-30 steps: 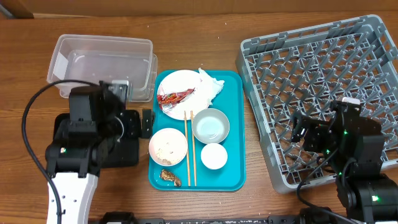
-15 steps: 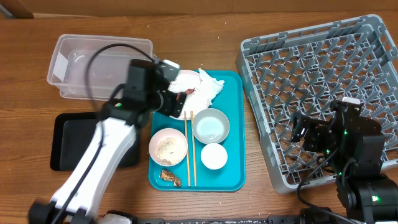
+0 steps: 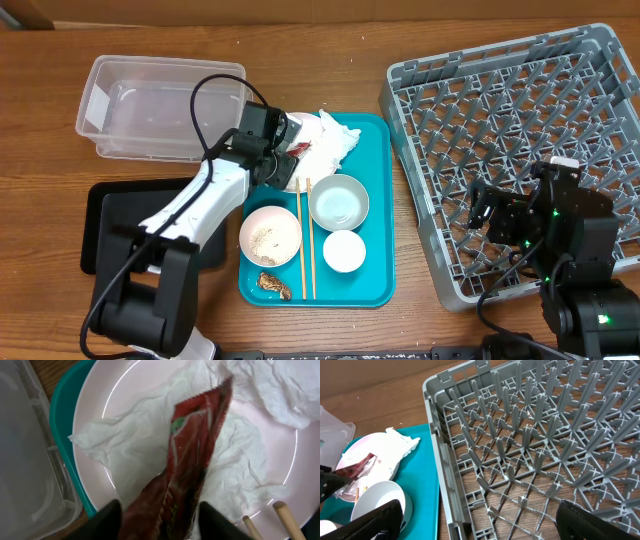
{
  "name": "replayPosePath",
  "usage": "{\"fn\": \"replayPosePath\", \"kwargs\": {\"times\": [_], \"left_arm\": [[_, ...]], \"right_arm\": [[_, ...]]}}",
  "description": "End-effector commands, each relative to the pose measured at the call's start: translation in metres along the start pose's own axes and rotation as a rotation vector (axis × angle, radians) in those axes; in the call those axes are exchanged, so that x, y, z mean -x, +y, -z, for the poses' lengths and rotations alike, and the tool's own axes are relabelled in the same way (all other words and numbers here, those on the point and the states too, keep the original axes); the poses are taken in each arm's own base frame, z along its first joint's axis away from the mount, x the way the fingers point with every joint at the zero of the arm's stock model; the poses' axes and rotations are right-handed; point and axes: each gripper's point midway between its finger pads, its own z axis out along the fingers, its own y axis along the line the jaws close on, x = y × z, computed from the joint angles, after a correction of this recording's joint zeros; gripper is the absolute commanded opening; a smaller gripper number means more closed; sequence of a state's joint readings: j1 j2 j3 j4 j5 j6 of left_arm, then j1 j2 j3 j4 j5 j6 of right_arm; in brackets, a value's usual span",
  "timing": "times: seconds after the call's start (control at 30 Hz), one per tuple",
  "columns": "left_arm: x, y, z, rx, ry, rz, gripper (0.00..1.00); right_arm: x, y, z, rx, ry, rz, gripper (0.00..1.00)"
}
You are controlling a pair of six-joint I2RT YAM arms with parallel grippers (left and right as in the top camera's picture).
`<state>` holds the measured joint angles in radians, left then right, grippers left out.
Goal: Sort waste into correct bins and load items into the dishwasher
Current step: 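Grasp the red snack wrapper with the left gripper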
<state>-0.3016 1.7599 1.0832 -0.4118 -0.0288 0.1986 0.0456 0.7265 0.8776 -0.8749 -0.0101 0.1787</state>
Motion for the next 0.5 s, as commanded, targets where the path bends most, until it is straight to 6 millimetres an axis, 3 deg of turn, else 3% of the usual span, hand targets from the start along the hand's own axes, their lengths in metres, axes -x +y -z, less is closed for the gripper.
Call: {"fn": "replayPosePath", "kwargs": {"times": [0.0,0.03,0.07,0.23,0.37,0.4,0.47], "left_arm": [[0.009,0.001,0.003,0.013,-0.02,-0.016,0.19],[0.009,0.001,0.003,0.014,-0.02,-0.016,0.08],[0.009,0.002,0.004,0.014,-0.021,-0.016,0.04],[0.028,0.009,0.024,0.034,-0.049,0.047,0.04],[0.063,0.018,0.066,0.047,-0.128,0.083,0.04],[0.078,0.026,0.086,0.063,-0.171,0.097,0.04],[0.089,0.04,0.106,0.096,-0.216,0.136,0.04]], "right_arm": [[0.01,0.001,0.007,-0.001,-0.036,0.0,1.0],[0.01,0.001,0.007,-0.001,-0.036,0.0,1.0],[0.01,0.001,0.007,-0.001,-0.036,0.0,1.0],[0.01,0.001,0.007,-0.001,-0.036,0.0,1.0],[0.01,0.001,0.007,-0.001,-0.036,0.0,1.0],[0.01,0.001,0.007,-0.001,-0.036,0.0,1.0],[0.01,0.001,0.007,-0.001,-0.036,0.0,1.0]]}}
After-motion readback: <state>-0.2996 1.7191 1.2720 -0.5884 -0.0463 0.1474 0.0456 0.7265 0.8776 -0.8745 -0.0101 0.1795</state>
